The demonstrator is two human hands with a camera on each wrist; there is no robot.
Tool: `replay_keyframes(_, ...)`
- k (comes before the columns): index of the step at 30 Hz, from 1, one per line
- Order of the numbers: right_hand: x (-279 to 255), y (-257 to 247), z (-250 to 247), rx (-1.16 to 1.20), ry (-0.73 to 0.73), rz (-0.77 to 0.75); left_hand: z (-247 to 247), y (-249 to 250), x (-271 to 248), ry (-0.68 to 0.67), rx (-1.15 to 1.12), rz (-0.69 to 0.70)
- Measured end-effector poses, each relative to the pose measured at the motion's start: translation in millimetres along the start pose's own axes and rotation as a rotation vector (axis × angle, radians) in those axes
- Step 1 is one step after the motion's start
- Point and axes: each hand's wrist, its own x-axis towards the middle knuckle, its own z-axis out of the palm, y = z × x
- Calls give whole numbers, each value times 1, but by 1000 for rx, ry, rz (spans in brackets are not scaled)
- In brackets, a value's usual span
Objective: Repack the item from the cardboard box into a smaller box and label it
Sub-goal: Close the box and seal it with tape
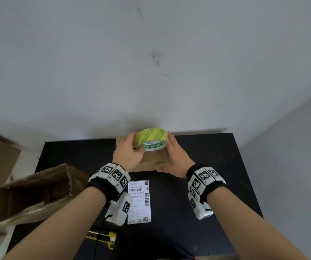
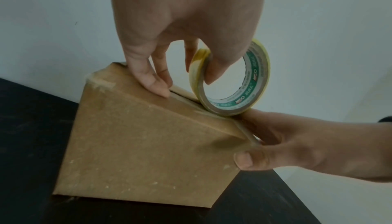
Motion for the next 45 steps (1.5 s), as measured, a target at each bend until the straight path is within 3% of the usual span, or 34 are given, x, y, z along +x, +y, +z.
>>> replay_keyframes(6,-2,-3,7,-235,42,51,-7,-5,7,-53,-117,166)
replay_keyframes(10,-3,-3,6,-316,60,47,-18,-5,11,-137,-216,202)
replay_keyframes(13,-3,-4,5,-331,78,40,-35,-12,16,-123,-259,204)
replay_keyframes(19,3,-14,-10,-245,86,6,-69,-32,23,-198,-175,204)
replay_keyframes(25,21,-26,-19,-240,-36,-30,-66,-35,22,-209,-210,201)
replay_keyframes(35,24,-28,-23,-294,-40,-68,-84,-30,25,-310,-126,299)
replay_keyframes(45,18,-28,-26,-261,-30,-61,-116,-33,30,-393,63,279)
